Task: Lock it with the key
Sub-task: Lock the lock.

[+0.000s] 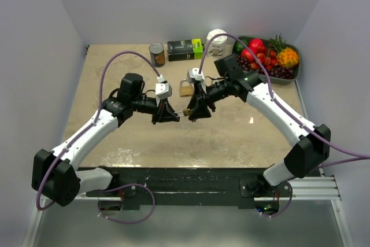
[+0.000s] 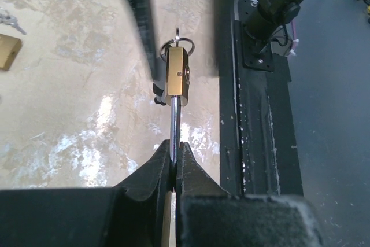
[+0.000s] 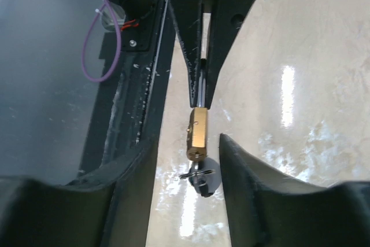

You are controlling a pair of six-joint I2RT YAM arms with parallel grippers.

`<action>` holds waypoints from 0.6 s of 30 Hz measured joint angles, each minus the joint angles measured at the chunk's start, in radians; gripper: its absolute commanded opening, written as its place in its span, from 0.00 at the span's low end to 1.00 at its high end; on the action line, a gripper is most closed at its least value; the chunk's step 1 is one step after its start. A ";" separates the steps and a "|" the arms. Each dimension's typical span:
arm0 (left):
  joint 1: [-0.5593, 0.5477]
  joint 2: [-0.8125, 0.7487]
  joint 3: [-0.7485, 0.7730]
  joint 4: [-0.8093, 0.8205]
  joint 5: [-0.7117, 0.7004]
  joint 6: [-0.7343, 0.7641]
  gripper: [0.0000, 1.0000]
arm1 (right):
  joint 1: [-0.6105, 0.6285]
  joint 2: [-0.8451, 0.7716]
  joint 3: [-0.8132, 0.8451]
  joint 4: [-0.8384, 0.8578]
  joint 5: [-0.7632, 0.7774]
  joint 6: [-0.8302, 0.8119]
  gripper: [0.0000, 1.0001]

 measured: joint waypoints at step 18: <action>0.018 0.031 0.057 -0.070 -0.050 0.066 0.00 | 0.011 -0.010 -0.013 0.042 0.100 0.064 0.47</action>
